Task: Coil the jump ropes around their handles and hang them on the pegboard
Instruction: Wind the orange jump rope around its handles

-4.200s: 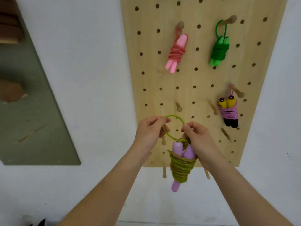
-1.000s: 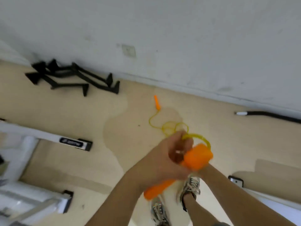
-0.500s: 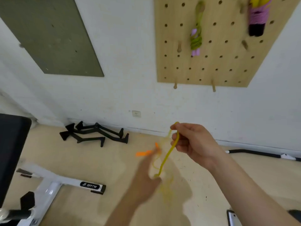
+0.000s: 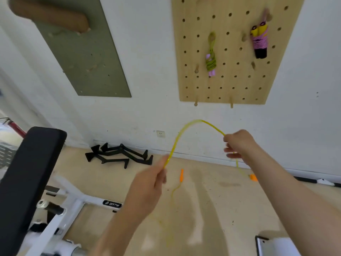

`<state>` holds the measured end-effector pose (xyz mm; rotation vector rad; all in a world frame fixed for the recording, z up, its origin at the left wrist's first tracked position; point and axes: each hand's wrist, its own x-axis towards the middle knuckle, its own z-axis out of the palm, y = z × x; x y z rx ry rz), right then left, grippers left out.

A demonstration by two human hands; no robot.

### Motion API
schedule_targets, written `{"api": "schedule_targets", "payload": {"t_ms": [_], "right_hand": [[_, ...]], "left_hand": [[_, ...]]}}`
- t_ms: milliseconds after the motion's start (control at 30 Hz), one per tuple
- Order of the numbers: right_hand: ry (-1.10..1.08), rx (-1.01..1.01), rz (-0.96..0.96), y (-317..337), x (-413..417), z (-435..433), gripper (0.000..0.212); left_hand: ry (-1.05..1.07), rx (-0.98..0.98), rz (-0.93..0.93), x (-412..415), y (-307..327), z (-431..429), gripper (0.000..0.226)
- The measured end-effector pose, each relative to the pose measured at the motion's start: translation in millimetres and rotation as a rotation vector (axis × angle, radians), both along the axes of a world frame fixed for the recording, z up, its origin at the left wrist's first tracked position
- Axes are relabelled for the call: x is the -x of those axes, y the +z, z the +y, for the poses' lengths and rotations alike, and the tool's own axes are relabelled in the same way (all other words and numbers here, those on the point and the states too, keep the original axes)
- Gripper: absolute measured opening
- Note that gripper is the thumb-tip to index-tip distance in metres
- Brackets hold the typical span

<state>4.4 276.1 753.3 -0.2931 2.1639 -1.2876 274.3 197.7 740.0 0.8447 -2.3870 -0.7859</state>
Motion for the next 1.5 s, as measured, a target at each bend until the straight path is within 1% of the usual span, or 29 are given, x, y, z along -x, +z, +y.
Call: {"api": "schedule_targets", "payload": {"t_ms": [33, 67, 100, 133, 167, 233, 300, 367, 433, 500, 567, 633, 667, 733, 800, 833, 867, 900, 967, 1000, 1033, 1100, 1167, 1233, 1300, 1367, 1400, 1467, 1500], "right_hand": [[0.023, -0.057, 0.119, 0.1, -7.6, 11.8, 0.014], [0.035, -0.03, 0.196, 1.6, -17.0, 20.5, 0.021], [0.062, 0.074, 0.223, 5.7, -30.3, 28.4, 0.029], [0.131, 0.209, 0.201, 13.9, -49.5, 37.8, 0.037], [0.241, 0.344, 0.131, 22.9, -71.1, 45.0, 0.046], [0.472, 0.495, -0.056, 35.3, -111.3, 53.1, 0.056], [0.595, 0.523, -0.11, 36.7, -139.1, 53.3, 0.049], [0.624, 0.522, -0.065, 36.8, -158.3, 49.0, 0.032], [0.625, 0.519, -0.02, 36.2, -171.5, 41.7, 0.026], [0.562, 0.51, 0.006, 39.3, -182.5, 32.5, 0.026], [0.501, 0.483, 0.046, 45.1, -190.0, 23.1, 0.023], [0.497, 0.458, 0.084, 51.2, -195.3, 14.7, 0.016], [0.491, 0.465, 0.08, 55.0, -197.7, 11.4, 0.022], [0.483, 0.541, -0.003, 65.7, -202.0, 5.9, 0.033], [0.49, 0.659, -0.135, 77.1, -202.9, 3.7, 0.037], [0.499, 0.705, -0.196, 82.3, -201.6, 2.6, 0.038], [0.513, 0.729, -0.242, 86.5, -199.2, 1.2, 0.037], [0.517, 0.728, -0.286, 89.5, -196.7, 0.0, 0.037], [0.477, 0.693, -0.369, 93.9, -188.2, -1.5, 0.036], [0.448, 0.668, -0.397, 95.0, -181.5, -1.3, 0.036], [0.429, 0.626, -0.405, 95.6, -174.8, 0.7, 0.038], [0.444, 0.485, -0.325, 88.5, -162.1, 6.9, 0.046], [0.512, 0.31, -0.161, 68.4, -160.0, 12.5, 0.053], [0.641, 0.227, -0.072, 42.5, -173.1, 14.1, 0.05], [0.761, 0.209, -0.042, 20.9, -194.2, 11.8, 0.044], [0.76, 0.225, -0.047, 6.9, -213.3, 7.1, 0.022], [0.719, 0.232, -0.025, 2.5, -219.1, 5.2, 0.022], [0.628, 0.246, 0.047, 0.2, -223.6, 3.5, 0.038], [0.578, 0.289, 0.031, 2.2, -223.6, 2.7, 0.04]], "left_hand": [[-0.028, 0.079, 0.092, 1.1, 25.8, 5.2, 0.042], [-0.044, 0.117, 0.151, 4.5, 44.3, 8.2, 0.038], [-0.069, 0.123, 0.159, 10.5, 62.1, 12.1, 0.032], [-0.097, 0.147, 0.155, 16.5, 79.3, 17.5, 0.028], [-0.132, 0.176, 0.15, 22.4, 94.9, 23.4, 0.025], [-0.166, 0.257, 0.187, 32.3, 121.7, 32.2, 0.022], [-0.151, 0.288, 0.217, 39.3, 143.9, 33.3, 0.025], [-0.125, 0.261, 0.227, 42.8, 161.8, 29.8, 0.03], [-0.132, 0.182, 0.217, 41.5, 175.0, 25.5, 0.036], [-0.186, 0.027, 0.22, 35.8, 180.9, 20.7, 0.044], [-0.267, -0.137, 0.257, 27.5, 184.9, 15.2, 0.05], [-0.335, -0.239, 0.304, 17.2, 188.8, 9.8, 0.051], [-0.361, -0.261, 0.327, 11.0, 188.0, 6.1, 0.052], [-0.384, -0.329, 0.391, -3.3, 173.6, -4.3, 0.061], [-0.392, -0.512, 0.441, -21.3, 135.3, -15.9, 0.067], [-0.416, -0.654, 0.435, -29.6, 111.0, -18.5, 0.059], [-0.442, -0.78, 0.354, -37.6, 87.0, -18.1, 0.042], [-0.449, -0.841, 0.219, -45.6, 66.4, -15.5, 0.028], [-0.417, -0.748, -0.05, -59.7, 39.6, -14.1, 0.027], [-0.382, -0.668, -0.114, -65.0, 33.2, -16.5, 0.029], [-0.324, -0.582, -0.129, -68.7, 34.4, -18.4, 0.031], [-0.184, -0.417, -0.034, -69.3, 53.3, -23.9, 0.035], [-0.081, -0.379, 0.2, -60.9, 87.6, -27.7, 0.037], [-0.088, -0.467, 0.445, -47.1, 125.4, -29.2, 0.037], [-0.174, -0.589, 0.582, -28.9, 154.7, -28.5, 0.035], [-0.222, -0.679, 0.673, -11.6, 178.2, -27.7, 0.034], [-0.233, -0.725, 0.719, -4.5, 187.9, -30.0, 0.034], [-0.251, -0.838, 0.811, 2.5, 201.2, -39.1, 0.034], [-0.251, -0.884, 0.845, 3.4, 203.1, -44.1, 0.035]]}}
